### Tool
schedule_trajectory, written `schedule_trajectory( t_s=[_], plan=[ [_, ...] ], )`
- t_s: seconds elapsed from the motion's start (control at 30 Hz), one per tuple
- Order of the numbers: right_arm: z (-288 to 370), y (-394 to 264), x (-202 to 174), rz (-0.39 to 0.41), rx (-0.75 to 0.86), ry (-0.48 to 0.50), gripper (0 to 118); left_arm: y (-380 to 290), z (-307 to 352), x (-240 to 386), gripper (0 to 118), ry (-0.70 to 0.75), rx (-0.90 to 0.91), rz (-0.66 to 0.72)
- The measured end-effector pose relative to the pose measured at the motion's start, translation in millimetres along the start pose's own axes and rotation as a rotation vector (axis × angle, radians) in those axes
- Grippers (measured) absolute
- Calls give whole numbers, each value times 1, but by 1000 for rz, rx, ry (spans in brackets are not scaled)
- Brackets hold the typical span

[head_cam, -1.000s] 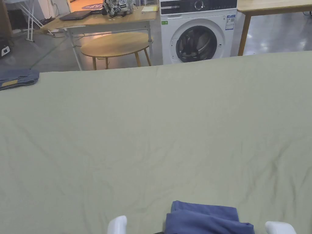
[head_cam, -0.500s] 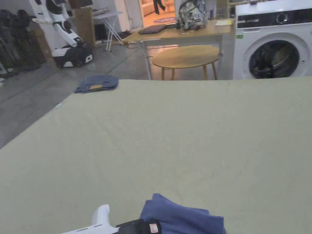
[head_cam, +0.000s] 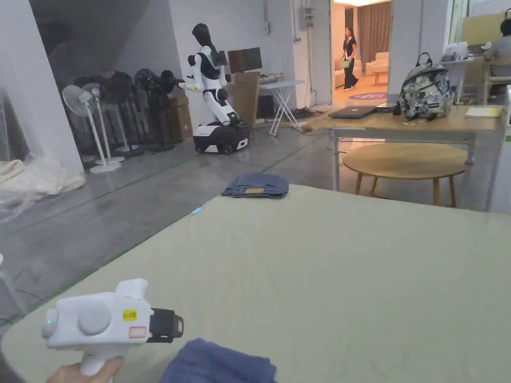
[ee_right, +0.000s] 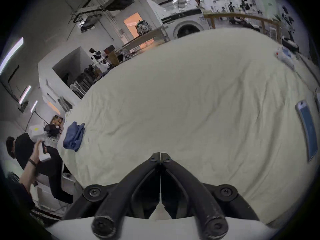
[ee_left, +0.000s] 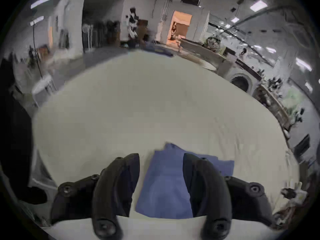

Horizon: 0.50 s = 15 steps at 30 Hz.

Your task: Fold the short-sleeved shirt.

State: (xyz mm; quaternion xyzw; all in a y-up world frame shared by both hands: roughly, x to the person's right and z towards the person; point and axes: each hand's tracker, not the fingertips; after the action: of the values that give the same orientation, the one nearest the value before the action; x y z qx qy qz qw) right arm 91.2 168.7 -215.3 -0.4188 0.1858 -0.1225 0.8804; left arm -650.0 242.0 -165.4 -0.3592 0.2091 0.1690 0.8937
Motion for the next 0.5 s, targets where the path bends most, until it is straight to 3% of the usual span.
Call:
schedule_trajectory(
  t_s=[0.17, 0.27, 0.37, 0.43, 0.5],
  plan=[
    [23, 27, -13, 138, 191, -94, 0, 4, 71, 56, 50, -157, 256, -210],
    [45, 46, -32, 210, 323, -108, 0, -8, 108, 100, 49, -249, 487, -163],
    [68, 59, -52, 265, 470, -123, 0, -24, 133, 150, 49, -359, 574, -180],
    [79, 65, -59, 284, 538, -90, 0, -35, 144, 181, 42, -387, 634, -232],
    [86, 71, -67, 289, 596, -69, 0, -45, 148, 211, 25, -401, 671, -312]
  ],
)
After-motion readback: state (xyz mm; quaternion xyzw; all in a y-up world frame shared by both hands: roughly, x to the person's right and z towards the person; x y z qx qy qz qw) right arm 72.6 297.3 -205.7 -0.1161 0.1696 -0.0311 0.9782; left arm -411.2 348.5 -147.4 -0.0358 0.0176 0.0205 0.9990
